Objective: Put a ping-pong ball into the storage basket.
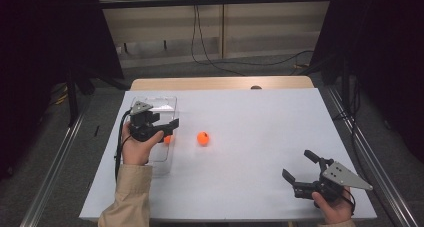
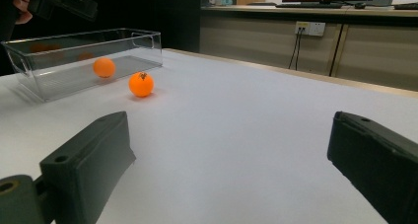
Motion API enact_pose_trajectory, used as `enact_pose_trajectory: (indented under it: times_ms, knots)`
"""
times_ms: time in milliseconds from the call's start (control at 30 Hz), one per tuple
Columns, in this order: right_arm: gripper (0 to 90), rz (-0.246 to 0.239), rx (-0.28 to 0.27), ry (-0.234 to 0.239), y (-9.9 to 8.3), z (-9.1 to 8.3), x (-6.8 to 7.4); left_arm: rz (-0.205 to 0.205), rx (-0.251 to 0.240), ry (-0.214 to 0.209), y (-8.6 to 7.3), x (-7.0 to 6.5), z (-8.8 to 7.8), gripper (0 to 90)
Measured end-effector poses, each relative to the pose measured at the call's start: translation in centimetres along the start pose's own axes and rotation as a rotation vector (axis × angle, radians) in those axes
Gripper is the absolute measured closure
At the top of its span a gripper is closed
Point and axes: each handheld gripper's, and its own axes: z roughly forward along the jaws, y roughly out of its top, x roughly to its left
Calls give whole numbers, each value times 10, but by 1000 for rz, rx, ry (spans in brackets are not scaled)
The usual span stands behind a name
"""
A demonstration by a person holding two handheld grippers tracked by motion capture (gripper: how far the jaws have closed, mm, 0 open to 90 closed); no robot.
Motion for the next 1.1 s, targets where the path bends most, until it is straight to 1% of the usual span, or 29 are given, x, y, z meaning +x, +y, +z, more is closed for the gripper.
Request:
enact_pose_trajectory:
  times_ms: [167, 267, 333, 500, 533, 567, 667, 767, 833, 867, 900, 967, 1100]
  knots:
    - [25, 0, 1, 0, 0, 0, 0, 12, 10, -16, 0, -5, 3, 202]
    - [25, 0, 2, 0, 0, 0, 0, 10, 13, -18, 0, -8, 5, 182]
    - [25, 1, 1, 1, 0, 0, 0, 17, 17, -26, 0, -9, 6, 170]
    - [25, 1, 1, 0, 0, 0, 0, 20, 19, -38, 0, -15, 9, 158]
    - [25, 1, 2, 1, 0, 0, 0, 29, 27, -44, 1, -16, 9, 154]
    - [25, 0, 1, 0, 0, 0, 0, 25, 24, -48, 1, -18, 10, 151]
    - [25, 0, 2, 0, 0, 0, 0, 34, 30, -59, 2, -21, 11, 140]
    - [25, 1, 3, 0, 0, 0, 0, 41, 35, -61, 2, -25, 13, 126]
    - [25, 0, 2, 0, 0, 0, 0, 43, 47, -65, 2, -27, 14, 117]
    - [25, 2, 2, 0, 0, 0, 0, 36, 43, -70, 1, -28, 16, 111]
    - [25, 1, 2, 0, 0, 0, 0, 44, 51, -71, 1, -28, 16, 105]
    - [25, -1, 2, 0, 0, 0, 0, 39, 50, -76, 1, -31, 18, 99]
    - [25, 0, 2, 0, 0, 0, 0, 43, 58, -88, 1, -34, 20, 89]
